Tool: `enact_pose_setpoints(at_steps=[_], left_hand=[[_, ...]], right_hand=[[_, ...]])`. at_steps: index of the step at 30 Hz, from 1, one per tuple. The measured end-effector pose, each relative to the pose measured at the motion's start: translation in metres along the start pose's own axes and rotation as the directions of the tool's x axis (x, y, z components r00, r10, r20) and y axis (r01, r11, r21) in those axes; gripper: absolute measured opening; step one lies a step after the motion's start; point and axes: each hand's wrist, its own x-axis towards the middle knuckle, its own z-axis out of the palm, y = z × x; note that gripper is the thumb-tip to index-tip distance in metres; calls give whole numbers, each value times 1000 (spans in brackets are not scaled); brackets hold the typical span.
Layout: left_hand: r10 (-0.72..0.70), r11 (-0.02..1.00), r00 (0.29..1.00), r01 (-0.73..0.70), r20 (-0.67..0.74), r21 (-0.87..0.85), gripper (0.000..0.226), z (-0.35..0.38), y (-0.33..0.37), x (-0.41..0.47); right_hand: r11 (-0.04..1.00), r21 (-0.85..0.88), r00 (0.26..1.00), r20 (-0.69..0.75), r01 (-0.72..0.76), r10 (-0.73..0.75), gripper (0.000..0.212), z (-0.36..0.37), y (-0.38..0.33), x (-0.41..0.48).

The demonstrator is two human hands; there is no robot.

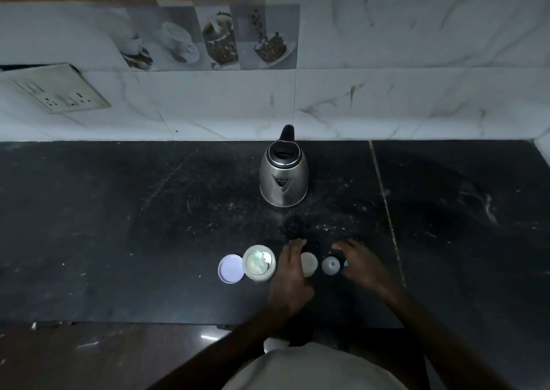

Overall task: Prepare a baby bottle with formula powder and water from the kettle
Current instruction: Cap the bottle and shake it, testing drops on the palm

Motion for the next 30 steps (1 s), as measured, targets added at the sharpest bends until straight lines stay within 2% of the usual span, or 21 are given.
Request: enact_pose_setpoints(at_steps=[4, 8, 10, 12, 15, 17, 20, 23, 26, 30], left_hand=[[-54, 990, 996, 44, 74, 131, 99, 18, -2, -11], [-136, 988, 990, 134, 25, 73, 97, 27, -4, -7], [-154, 986, 988, 154, -8, 57, 91, 27, -3, -6], [-150, 988, 987, 153, -53, 38, 78, 27, -3, -4], [-110, 994, 984, 111, -144, 4, 42, 30, -9, -1], [-66, 998, 977, 65, -201, -13, 31, 30, -12, 0], [-34, 997, 968, 15, -249, -78, 30, 29, -14, -1], [-45, 989, 965, 7, -259, -147, 30, 29, -16, -1], [-76, 969, 965, 13, -250, -246, 29, 28, -15, -1], [-125, 965, 973, 74, -192, -252, 30, 28, -17, -1]], right_hand=[[976, -211, 998, 19, -57, 63, 68, 9, 14, -8], [969, -246, 999, -42, -25, 15, 50, 26, 20, -12], [980, -197, 994, -107, -30, 9, 45, 24, 20, -11], [995, -90, 967, -254, -30, 6, 46, 16, 16, -11], [978, 173, 908, -417, 115, -33, 40, -4, -3, -15], [926, 249, 903, -395, 283, -170, 43, -12, -20, -18], [877, 195, 884, -267, 440, -384, 46, -9, -41, -18], [889, 79, 884, -173, 451, -434, 48, -4, -50, -15], [878, 54, 876, -125, 476, -467, 49, -3, -53, -11], [855, 20, 854, -56, 518, -516, 57, -2, -61, -8]])
